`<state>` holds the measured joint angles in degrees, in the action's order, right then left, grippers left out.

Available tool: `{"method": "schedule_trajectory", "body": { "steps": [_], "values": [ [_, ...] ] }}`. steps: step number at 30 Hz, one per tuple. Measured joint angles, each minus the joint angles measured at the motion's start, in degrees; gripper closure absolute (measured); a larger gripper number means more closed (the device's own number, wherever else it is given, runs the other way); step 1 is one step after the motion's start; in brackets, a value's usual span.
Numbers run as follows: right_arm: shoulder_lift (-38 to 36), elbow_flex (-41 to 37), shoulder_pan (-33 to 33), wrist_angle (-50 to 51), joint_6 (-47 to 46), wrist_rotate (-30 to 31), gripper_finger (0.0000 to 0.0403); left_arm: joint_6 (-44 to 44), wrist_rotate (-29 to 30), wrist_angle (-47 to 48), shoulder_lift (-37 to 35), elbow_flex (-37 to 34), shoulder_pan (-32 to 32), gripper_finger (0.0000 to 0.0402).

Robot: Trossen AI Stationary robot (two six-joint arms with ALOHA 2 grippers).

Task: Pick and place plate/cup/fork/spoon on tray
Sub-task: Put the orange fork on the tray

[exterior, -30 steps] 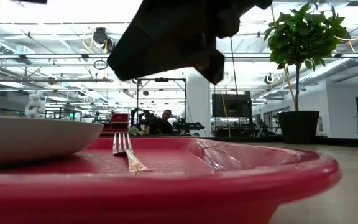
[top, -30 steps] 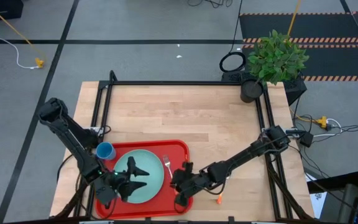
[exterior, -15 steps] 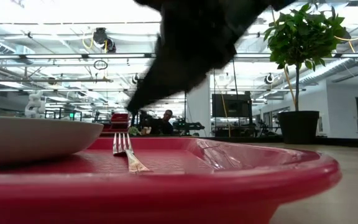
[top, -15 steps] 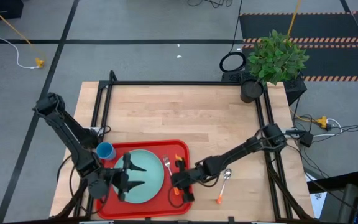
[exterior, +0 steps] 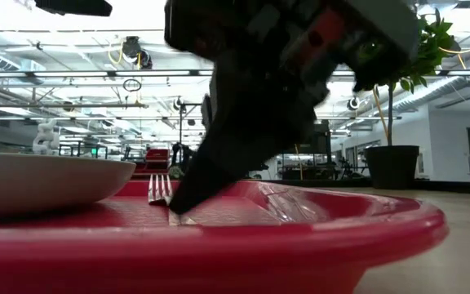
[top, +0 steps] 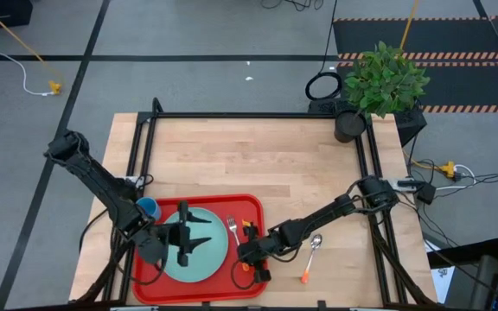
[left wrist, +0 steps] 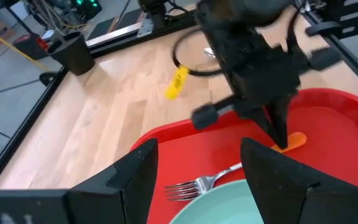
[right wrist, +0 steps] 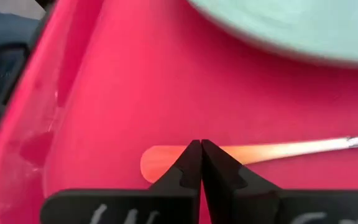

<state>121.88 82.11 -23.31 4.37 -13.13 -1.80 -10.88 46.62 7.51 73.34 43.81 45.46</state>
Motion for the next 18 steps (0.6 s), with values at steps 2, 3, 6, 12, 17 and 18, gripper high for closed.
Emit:
{"method": "schedule_trajectory", "body": {
  "steps": [2,3,6,12,17,18],
  "values": [
    [0.47,0.02,-0.03,-0.29,-1.31,0.0,0.0402,-0.18,-0.16,0.02,0.0,0.0,-0.49,0.0172],
    [0.53,0.02,0.02,-0.08,-1.98,0.02,0.0402,-0.16,-0.18,0.02,0.0,0.0,-0.69,0.0172],
    [0.57,0.02,0.34,-0.12,-2.27,0.02,0.0403,-0.06,-0.27,0.0,0.0,0.0,-1.27,0.0172],
    [0.64,0.02,1.26,-0.1,-3.91,0.28,0.0403,0.07,-0.46,-0.02,0.0,0.0,-1.78,0.0172],
    [0.91,0.02,1.51,-0.29,-4.47,0.5,0.0403,0.1,-0.46,-0.03,0.02,-0.02,-1.78,0.0172],
    [0.92,0.02,1.49,-0.28,-4.46,0.52,0.0403,0.12,-0.46,-0.03,0.02,-0.02,-1.78,0.0172]
  ]
}}
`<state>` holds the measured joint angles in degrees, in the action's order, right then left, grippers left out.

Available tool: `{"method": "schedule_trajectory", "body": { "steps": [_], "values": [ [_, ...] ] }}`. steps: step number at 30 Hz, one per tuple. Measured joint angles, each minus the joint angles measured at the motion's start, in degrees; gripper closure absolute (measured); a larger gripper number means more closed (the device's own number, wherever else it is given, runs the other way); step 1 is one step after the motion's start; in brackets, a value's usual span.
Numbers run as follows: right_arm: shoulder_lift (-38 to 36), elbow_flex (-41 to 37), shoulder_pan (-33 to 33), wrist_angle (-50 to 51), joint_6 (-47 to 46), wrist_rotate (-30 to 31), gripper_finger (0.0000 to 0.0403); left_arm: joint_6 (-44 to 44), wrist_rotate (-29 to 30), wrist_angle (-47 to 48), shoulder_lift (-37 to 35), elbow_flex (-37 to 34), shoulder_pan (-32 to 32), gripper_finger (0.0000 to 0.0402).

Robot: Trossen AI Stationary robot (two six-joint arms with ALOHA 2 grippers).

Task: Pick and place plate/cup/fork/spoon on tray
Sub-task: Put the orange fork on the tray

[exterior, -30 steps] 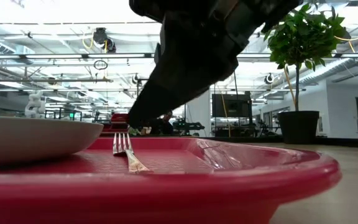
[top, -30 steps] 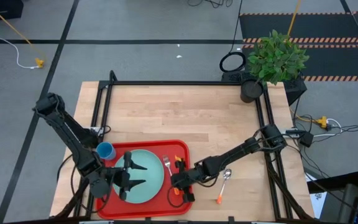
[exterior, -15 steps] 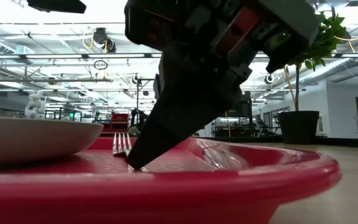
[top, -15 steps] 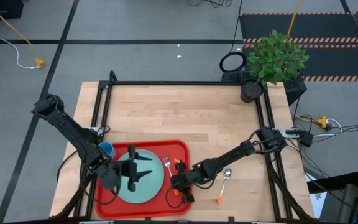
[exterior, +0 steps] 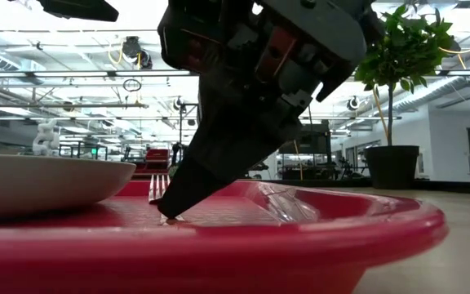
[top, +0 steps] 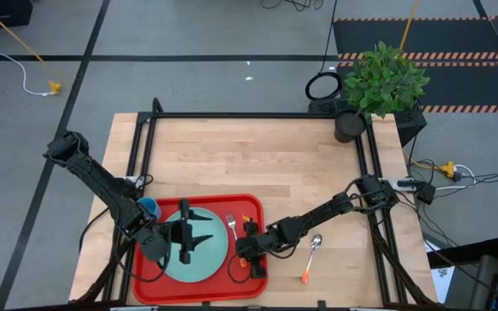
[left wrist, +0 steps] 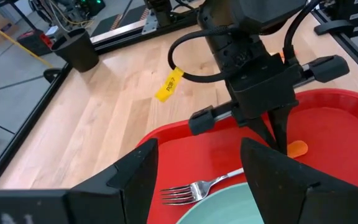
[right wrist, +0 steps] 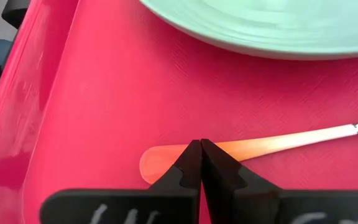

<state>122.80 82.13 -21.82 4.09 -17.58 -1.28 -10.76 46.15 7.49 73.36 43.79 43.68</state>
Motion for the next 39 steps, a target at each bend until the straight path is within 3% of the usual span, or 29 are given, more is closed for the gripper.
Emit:
{"method": "schedule_trajectory", "body": {
  "steps": [24,39],
  "values": [
    [-3.5,-0.11,-1.46,-1.86,-5.78,2.11,0.0403,1.89,-0.01,-0.02,0.02,-0.02,0.0,0.0172],
    [2.44,0.11,-2.29,-5.32,-10.47,3.06,0.0403,3.05,0.0,-1.62,0.02,-0.04,-0.15,0.0172]
  ]
}}
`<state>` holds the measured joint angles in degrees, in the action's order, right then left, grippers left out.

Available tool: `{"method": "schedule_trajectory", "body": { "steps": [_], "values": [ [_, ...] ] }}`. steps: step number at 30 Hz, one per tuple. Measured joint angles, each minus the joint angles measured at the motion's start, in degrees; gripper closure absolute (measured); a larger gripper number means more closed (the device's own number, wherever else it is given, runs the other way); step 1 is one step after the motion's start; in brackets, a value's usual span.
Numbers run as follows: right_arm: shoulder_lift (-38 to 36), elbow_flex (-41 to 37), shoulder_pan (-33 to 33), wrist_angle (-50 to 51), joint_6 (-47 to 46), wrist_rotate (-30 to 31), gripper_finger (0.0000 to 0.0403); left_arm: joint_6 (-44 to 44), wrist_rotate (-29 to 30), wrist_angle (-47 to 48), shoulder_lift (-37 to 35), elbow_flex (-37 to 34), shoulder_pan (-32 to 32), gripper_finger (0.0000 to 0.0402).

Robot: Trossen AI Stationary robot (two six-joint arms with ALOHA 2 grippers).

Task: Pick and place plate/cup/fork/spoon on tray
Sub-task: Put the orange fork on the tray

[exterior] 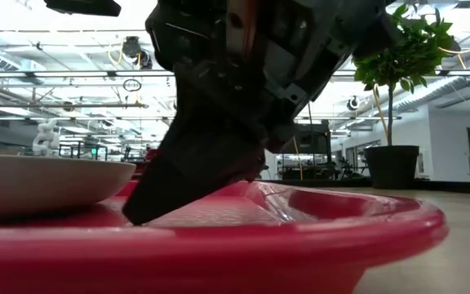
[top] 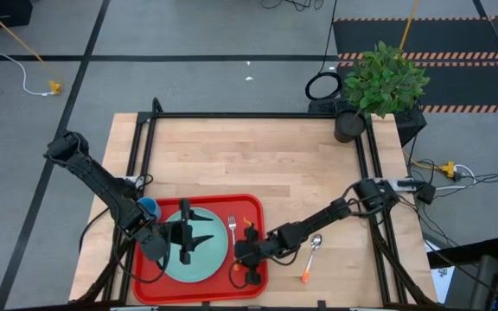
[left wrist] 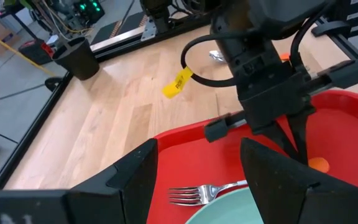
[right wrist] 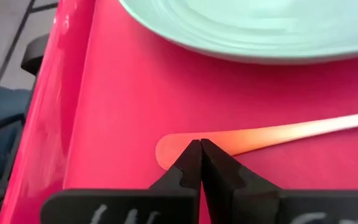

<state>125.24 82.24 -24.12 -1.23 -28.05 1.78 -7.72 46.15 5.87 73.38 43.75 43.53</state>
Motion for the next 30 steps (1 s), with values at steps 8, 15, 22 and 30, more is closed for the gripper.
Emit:
{"method": "schedule_trajectory", "body": {
  "steps": [8,15,22,30],
  "values": [
    [0.17,-0.07,0.0,-1.77,-1.14,-0.08,0.0403,0.47,0.0,0.03,0.0,0.0,0.0,0.0172],
    [0.27,-0.13,-0.15,-3.62,-2.77,-0.31,0.0403,0.47,0.0,0.04,0.0,0.0,0.0,0.0172],
    [0.3,-0.15,-0.99,-3.98,-2.81,-0.26,0.0403,0.47,-0.01,0.07,0.0,0.01,0.0,0.0172],
    [0.3,-0.17,-1.88,-4.36,-3.88,1.58,0.0403,0.47,0.0,0.04,0.0,0.0,0.0,0.0172]
  ]
}}
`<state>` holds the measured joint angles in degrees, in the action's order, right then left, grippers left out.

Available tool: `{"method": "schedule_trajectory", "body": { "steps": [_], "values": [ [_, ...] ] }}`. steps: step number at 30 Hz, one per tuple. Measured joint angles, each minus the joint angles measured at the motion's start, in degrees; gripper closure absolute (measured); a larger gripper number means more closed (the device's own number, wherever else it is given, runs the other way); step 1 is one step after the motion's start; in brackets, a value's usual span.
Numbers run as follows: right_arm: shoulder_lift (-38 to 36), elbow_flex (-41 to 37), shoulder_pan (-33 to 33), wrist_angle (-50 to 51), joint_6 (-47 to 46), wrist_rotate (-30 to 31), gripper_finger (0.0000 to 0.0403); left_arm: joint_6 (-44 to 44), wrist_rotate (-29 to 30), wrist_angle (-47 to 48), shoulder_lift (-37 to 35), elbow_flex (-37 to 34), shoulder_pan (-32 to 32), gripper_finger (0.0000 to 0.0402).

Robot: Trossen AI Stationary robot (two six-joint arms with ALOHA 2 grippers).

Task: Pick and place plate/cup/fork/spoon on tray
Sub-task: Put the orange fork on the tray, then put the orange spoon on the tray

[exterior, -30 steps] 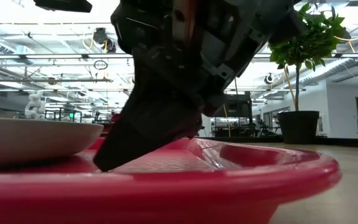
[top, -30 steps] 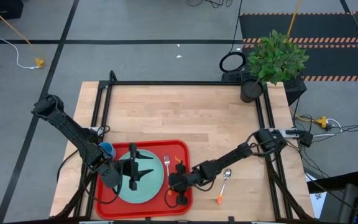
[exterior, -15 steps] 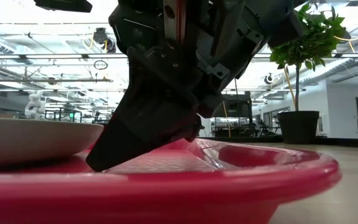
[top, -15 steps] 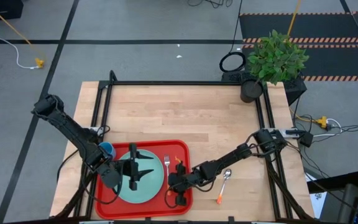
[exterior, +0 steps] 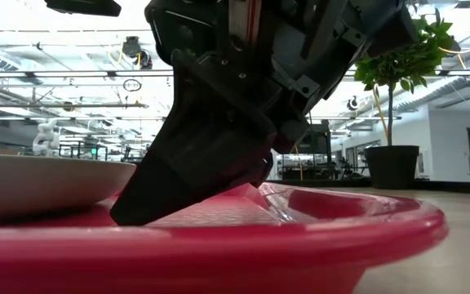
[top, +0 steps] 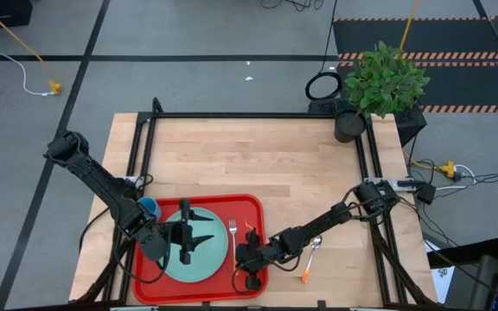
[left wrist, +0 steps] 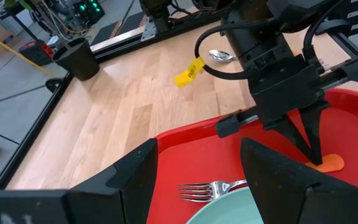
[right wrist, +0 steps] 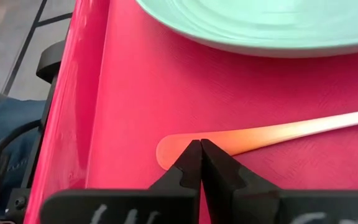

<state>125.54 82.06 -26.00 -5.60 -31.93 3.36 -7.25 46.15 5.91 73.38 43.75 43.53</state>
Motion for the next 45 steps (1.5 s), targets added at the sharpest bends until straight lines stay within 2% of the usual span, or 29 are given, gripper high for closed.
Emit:
{"method": "schedule_trajectory", "body": {
  "steps": [17,22,30,33,36,41,45],
  "values": [
    [0.0,0.0,0.01,-0.19,1.75,2.83,0.0403,-0.02,0.0,-0.11,0.0,0.0,0.0,0.0172],
    [0.05,-0.09,-0.21,-3.3,2.81,2.53,0.0403,0.08,0.0,-0.14,0.0,0.02,0.0,0.0172],
    [-4.26,-0.09,-1.87,-2.03,2.43,2.63,0.0403,0.94,0.0,-0.24,0.0,0.02,0.0,0.0172],
    [-7.21,-0.07,-3.34,4.69,-1.64,4.22,0.0403,0.77,-0.71,-0.24,0.0,0.02,0.07,0.0172],
    [-10.42,-0.07,-5.53,15.91,-9.14,8.49,0.0403,0.77,-1.14,-0.22,0.0,0.02,0.46,0.0172],
    [-16.07,-0.04,-10.04,39.34,-29.51,16.15,0.0403,0.77,-1.31,-0.22,0.0,0.02,0.55,0.0172],
    [-19.25,-0.04,-13.44,55.52,-49.78,15.96,0.0403,0.63,-1.31,-0.2,0.0,0.02,0.55,0.0172]
  ]
}}
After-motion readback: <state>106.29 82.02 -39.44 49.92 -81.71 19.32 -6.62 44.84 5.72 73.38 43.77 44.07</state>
